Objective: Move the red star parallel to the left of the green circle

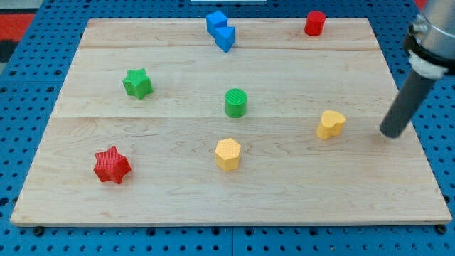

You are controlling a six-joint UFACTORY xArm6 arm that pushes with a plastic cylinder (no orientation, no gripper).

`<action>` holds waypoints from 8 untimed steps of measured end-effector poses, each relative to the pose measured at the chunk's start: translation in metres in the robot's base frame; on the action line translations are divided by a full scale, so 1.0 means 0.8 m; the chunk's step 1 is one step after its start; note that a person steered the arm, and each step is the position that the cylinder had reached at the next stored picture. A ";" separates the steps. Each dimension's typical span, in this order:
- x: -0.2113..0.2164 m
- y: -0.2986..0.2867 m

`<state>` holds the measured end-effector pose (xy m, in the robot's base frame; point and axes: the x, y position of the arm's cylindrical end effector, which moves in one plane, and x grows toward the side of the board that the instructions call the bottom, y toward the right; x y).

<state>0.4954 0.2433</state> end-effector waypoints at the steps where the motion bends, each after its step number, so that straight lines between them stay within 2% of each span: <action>1: 0.054 -0.079; 5: 0.132 -0.441; 6: 0.105 -0.501; 8: -0.002 -0.541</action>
<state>0.4942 -0.1893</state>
